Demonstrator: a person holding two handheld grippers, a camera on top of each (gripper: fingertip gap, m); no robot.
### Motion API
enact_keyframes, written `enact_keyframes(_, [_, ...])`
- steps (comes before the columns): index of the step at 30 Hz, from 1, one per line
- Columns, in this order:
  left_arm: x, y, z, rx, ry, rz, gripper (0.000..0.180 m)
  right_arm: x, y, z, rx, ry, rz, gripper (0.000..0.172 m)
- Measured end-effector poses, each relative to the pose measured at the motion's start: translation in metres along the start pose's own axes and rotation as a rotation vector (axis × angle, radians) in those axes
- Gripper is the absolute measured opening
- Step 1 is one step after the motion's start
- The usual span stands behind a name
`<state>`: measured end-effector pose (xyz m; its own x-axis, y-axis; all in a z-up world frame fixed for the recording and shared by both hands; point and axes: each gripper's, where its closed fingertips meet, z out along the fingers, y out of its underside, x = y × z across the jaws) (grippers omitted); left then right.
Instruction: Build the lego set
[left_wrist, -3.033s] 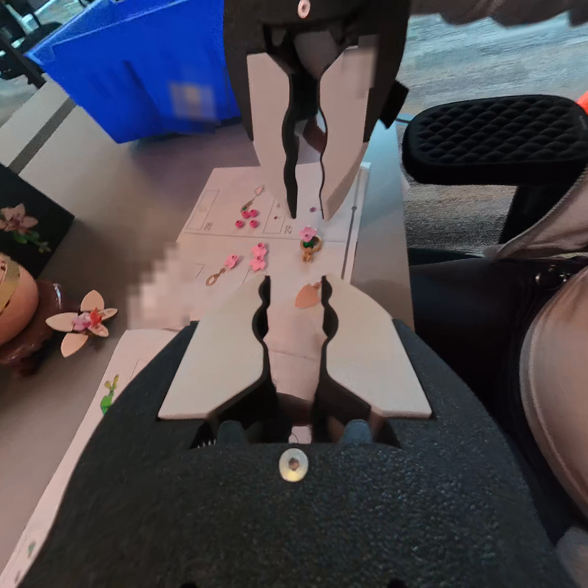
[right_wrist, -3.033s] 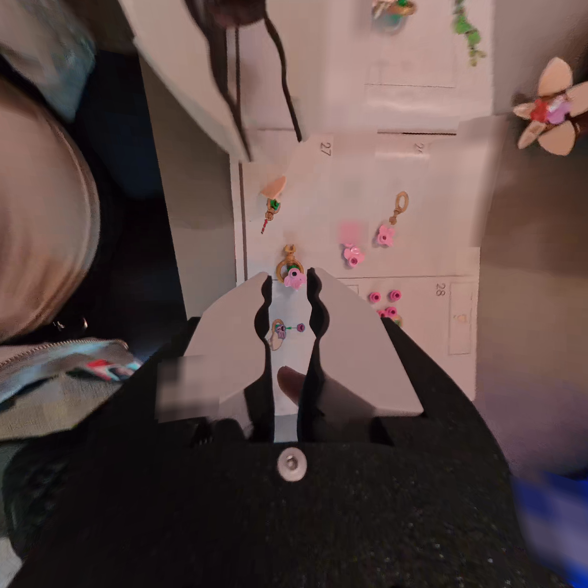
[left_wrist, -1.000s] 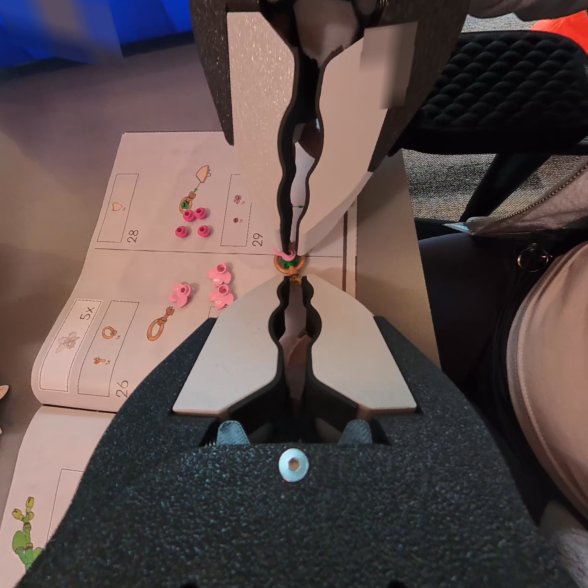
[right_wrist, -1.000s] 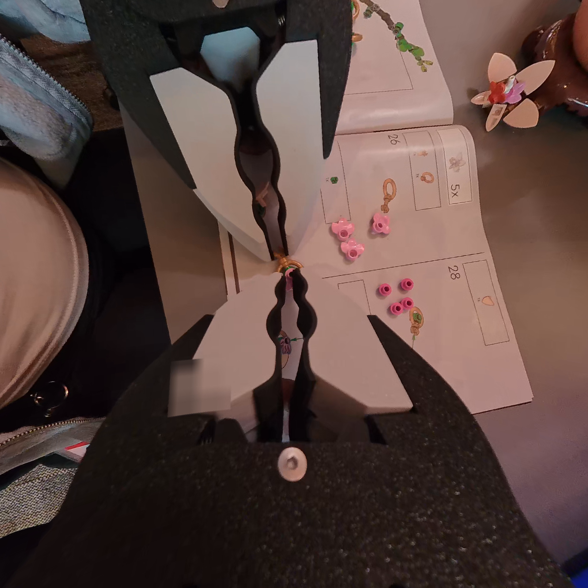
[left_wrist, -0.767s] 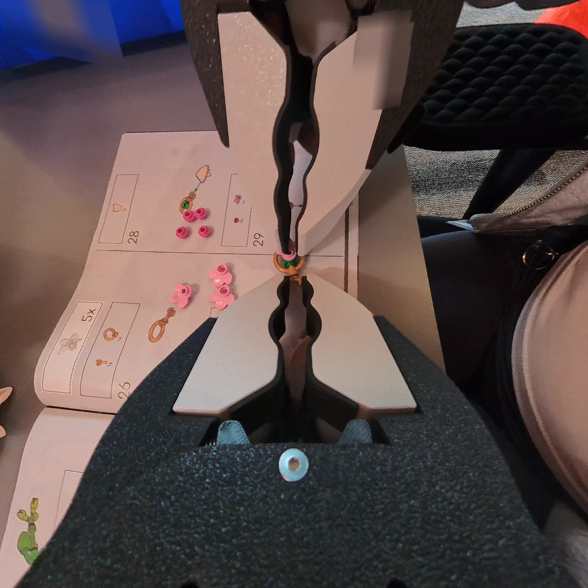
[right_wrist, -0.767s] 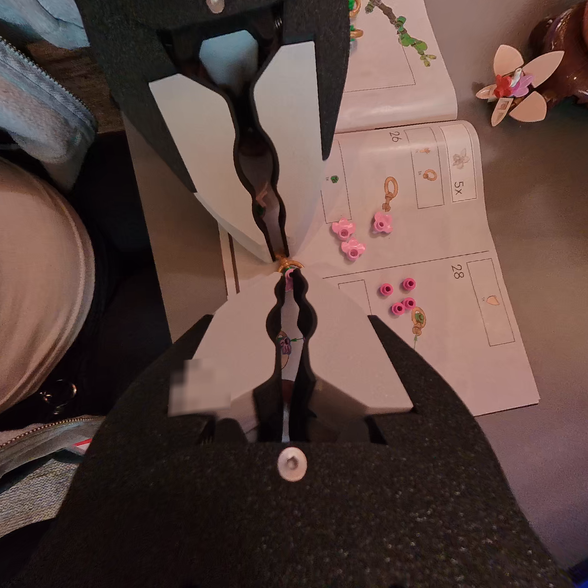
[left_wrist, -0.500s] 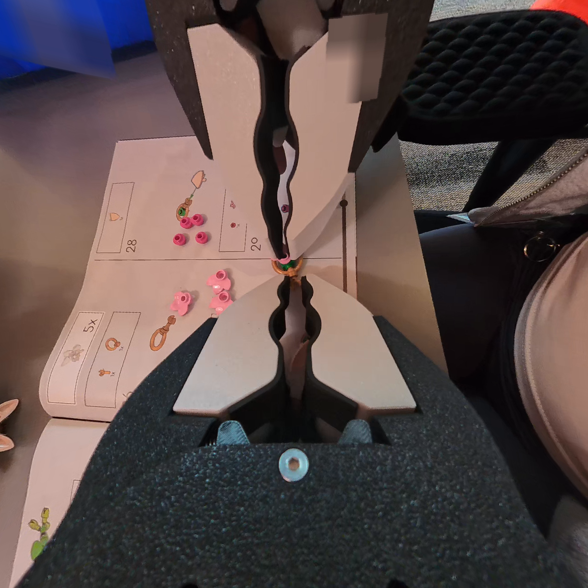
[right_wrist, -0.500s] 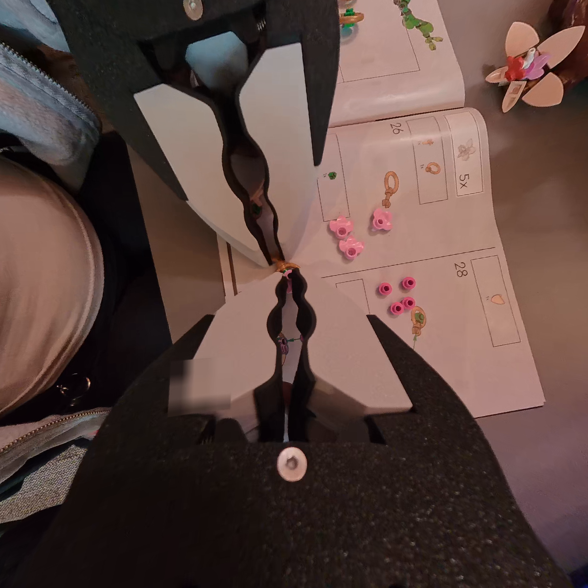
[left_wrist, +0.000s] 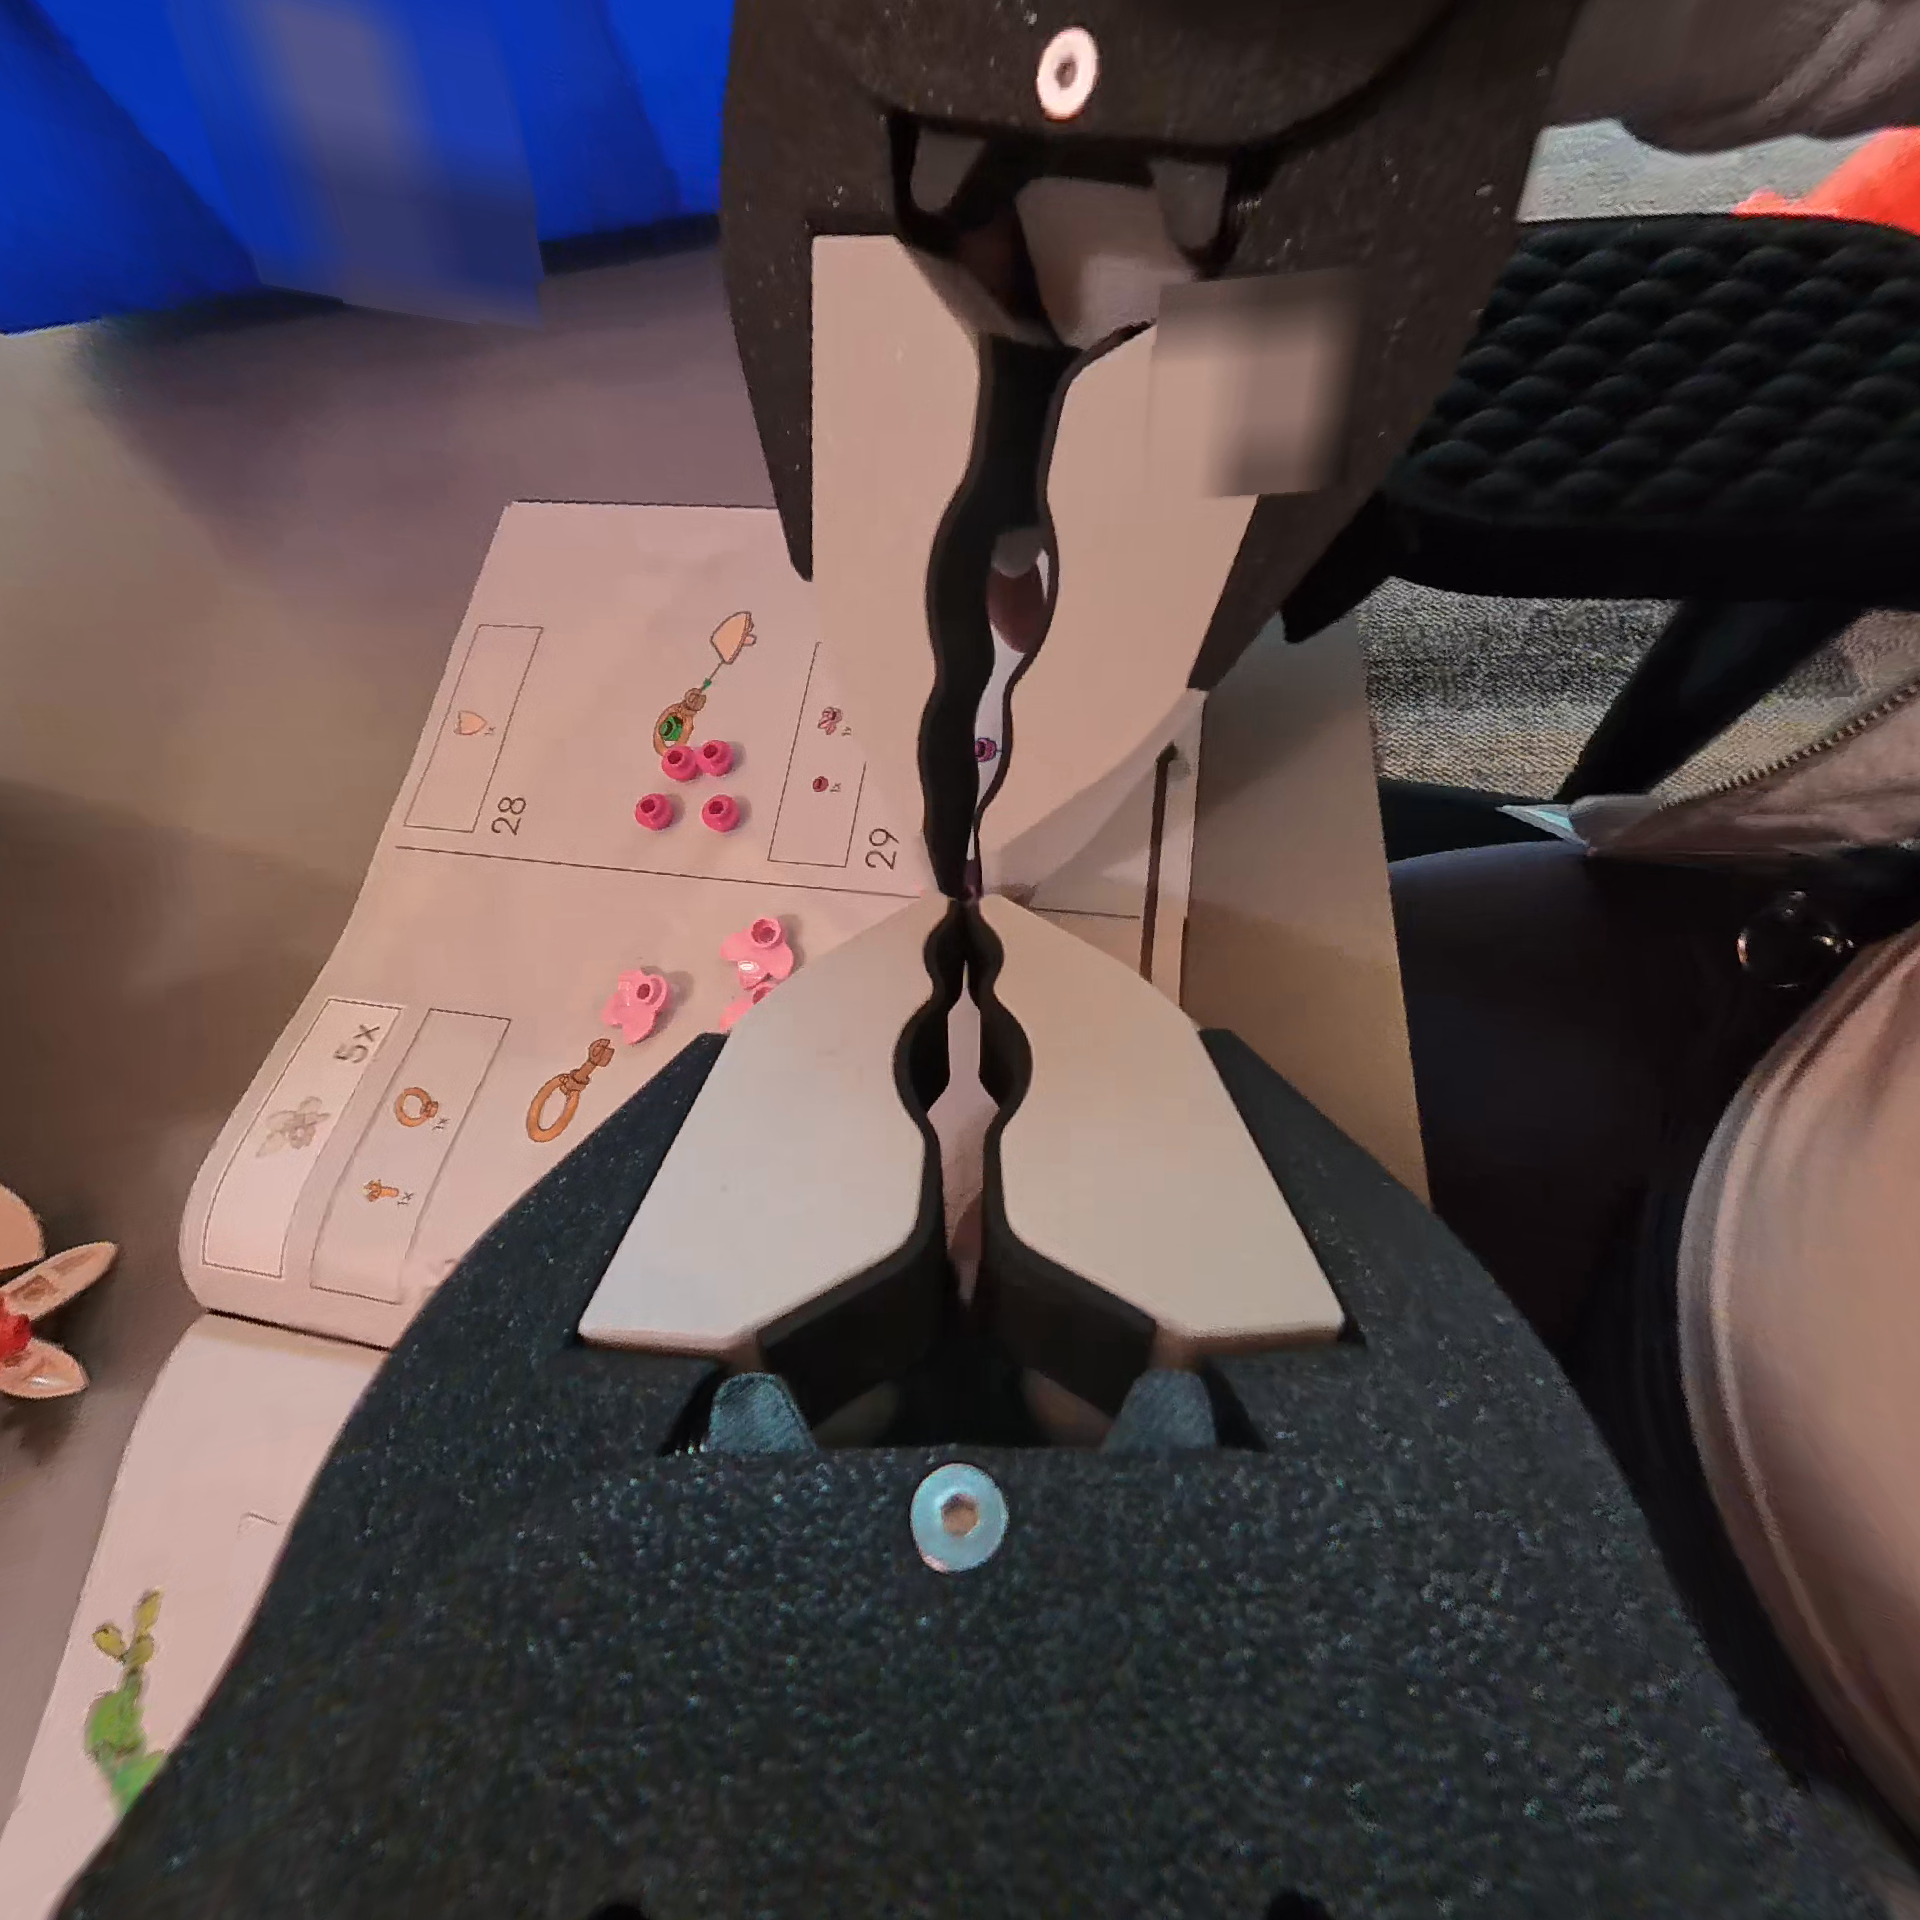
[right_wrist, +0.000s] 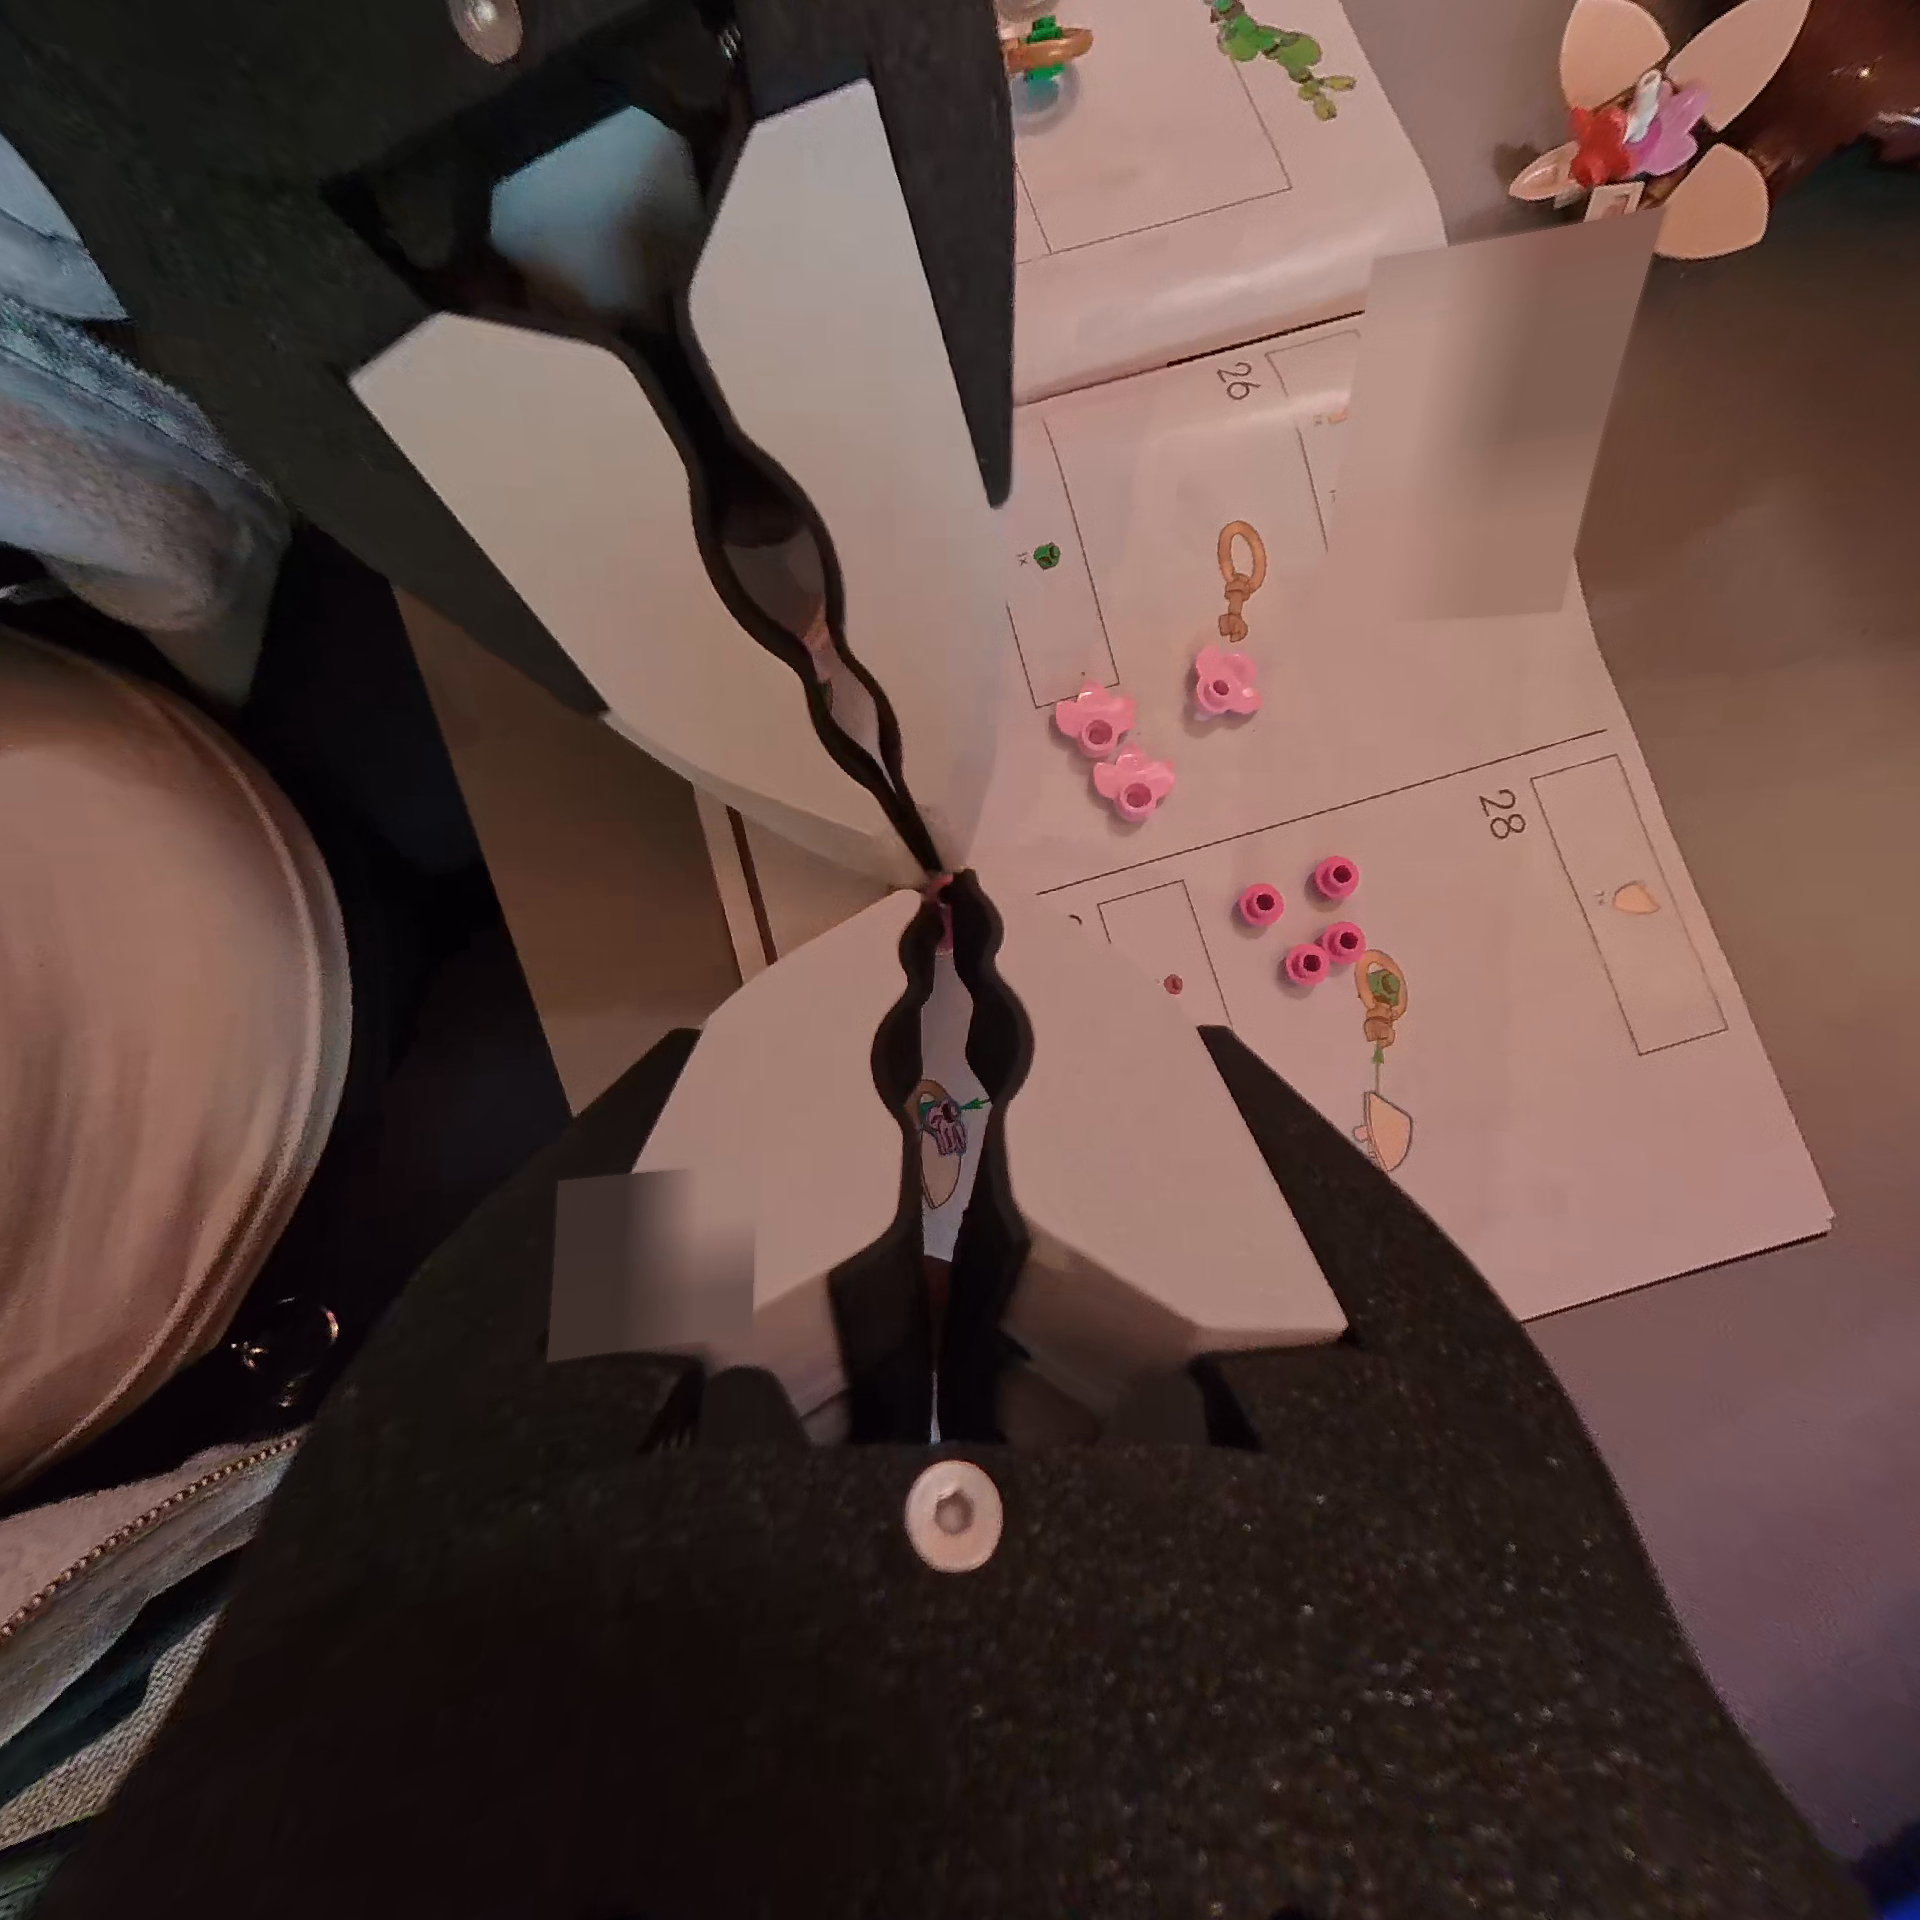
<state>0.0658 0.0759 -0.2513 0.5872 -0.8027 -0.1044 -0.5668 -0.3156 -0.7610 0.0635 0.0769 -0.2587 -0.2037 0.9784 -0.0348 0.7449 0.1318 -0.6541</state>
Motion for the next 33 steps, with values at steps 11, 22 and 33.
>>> enact_keyframes(11, [0.01,0.012,0.0,-0.098,0.032,0.055,0.013,0.0,0.0,0.0,0.019,0.004,0.004,0.002])
enact_keyframes(22, [0.008,0.013,0.001,-0.095,-0.003,-0.031,0.012,0.0,0.0,0.0,0.004,0.003,-0.001,0.002])
enact_keyframes(33, [0.009,0.013,0.002,-0.076,-0.012,-0.09,0.008,0.0,0.0,0.0,0.002,0.01,-0.001,0.002])
